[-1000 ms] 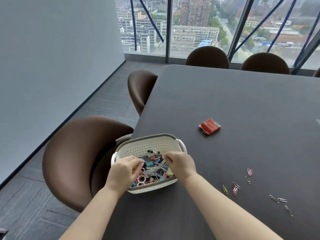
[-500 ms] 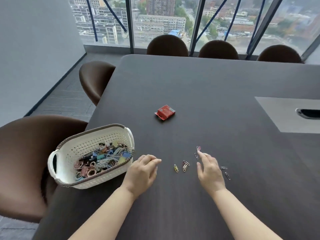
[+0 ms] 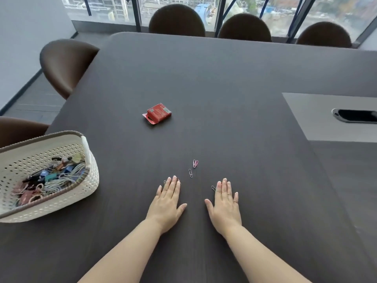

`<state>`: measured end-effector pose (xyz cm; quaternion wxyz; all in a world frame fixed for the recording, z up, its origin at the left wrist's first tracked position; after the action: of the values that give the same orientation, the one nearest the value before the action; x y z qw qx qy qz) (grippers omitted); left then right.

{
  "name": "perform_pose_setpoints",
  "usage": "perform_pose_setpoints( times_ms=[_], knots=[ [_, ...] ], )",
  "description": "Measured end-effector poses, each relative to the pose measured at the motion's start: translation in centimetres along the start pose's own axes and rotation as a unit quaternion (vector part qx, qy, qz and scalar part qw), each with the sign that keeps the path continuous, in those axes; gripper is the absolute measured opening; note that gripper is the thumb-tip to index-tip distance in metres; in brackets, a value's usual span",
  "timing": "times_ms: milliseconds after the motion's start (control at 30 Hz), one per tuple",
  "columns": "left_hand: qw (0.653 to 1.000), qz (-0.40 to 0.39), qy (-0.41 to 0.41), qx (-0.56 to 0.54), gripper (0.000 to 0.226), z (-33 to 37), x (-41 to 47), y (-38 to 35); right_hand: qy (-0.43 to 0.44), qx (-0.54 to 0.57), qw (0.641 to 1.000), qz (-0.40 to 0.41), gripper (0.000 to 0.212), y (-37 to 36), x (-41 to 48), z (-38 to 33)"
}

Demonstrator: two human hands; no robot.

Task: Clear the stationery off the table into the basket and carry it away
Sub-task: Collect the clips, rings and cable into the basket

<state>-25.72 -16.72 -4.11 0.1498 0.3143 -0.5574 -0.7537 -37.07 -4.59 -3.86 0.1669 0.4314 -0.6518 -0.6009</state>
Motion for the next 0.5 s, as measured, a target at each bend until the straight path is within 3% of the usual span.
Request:
perform_pose_setpoints(
  times_ms=[100,200,267,500],
  knots=[
    [0.999,0.041,-0.01,0.015,0.082,0.7,1.6,1.4,0.096,0.005,0.995,-0.008,0.08,0.0,2.6,-2.9],
    [0.992,0.121,0.021,0.003,0.054,-0.3,2.4,3.7,0.157,0.044,0.986,0.041,0.065,2.1,5.0,-4.4],
    [0.992,0.12,0.026,-0.003,0.05,-0.6,2.9,3.9,0.186,0.056,0.979,0.058,0.053,3.6,7.0,-4.5],
    [0.989,0.128,-0.065,-0.026,0.044,0.2,2.5,2.6,0.293,0.036,0.955,0.037,0.046,2.9,8.3,-5.2]
  ],
)
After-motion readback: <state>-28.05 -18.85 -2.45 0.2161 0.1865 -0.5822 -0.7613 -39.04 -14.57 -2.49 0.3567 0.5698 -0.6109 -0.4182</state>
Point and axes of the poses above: each hand's wrist, its own x-axis towards the middle knuckle, its own y-axis out of the back of the hand, z = x × y, the point moved 9 cm from there along x, towards the middle knuckle, and after that the axes turned 9 degrees about y, right-handed, at the moved point
